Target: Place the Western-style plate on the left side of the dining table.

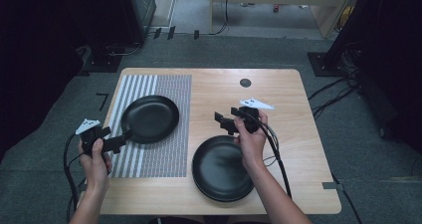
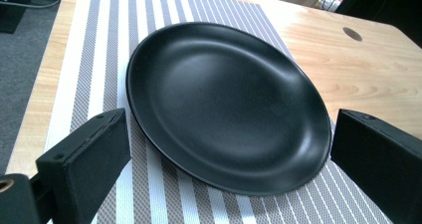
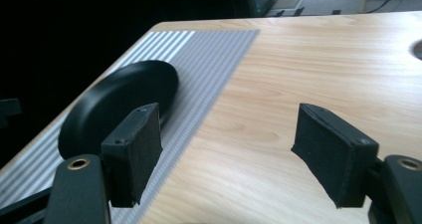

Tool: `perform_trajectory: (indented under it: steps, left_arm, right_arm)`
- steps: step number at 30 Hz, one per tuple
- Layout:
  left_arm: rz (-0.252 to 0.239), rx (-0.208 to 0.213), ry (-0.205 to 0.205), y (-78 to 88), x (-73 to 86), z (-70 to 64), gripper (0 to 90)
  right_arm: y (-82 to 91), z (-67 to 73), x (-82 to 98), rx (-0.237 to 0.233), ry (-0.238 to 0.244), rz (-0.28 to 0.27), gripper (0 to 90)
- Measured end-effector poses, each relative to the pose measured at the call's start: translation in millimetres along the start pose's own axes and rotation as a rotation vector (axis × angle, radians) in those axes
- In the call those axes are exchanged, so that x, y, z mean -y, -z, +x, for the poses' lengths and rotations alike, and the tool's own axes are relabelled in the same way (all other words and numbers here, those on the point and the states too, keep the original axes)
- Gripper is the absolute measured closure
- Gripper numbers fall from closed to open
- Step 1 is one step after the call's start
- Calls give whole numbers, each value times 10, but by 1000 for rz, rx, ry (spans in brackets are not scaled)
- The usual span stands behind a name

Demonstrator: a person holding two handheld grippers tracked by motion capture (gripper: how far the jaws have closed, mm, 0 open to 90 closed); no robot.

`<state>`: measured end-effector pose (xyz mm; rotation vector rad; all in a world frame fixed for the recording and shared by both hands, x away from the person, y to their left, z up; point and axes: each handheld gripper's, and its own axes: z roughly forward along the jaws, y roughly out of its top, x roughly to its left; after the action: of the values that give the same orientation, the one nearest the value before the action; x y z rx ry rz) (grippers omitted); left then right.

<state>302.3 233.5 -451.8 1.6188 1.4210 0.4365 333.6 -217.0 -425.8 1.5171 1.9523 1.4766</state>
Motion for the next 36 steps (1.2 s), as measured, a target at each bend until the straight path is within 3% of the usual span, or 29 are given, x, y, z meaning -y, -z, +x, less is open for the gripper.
perform_trajectory:
  steps: [11, 19, 24, 31, 36]
  left_arm:
    - [-41, -18, 7, 197, 175, -62, 20]
    - [-52, -33, -40, 286, 351, -186, 20]
    - [-57, -56, -75, 315, 464, -247, 20]
    - [-36, -83, -87, 321, 626, -192, 20]
    - [-16, -143, -136, 332, 734, -119, 19]
  right_arm:
    - [491, -288, 203, 70, 34, -28, 245]
    - [790, -418, 347, 115, 63, -44, 240]
    - [953, -533, 466, 140, 47, -47, 240]
    - [1145, -720, 669, 160, 27, -37, 240]
    - [1260, -873, 832, 174, 7, -30, 237]
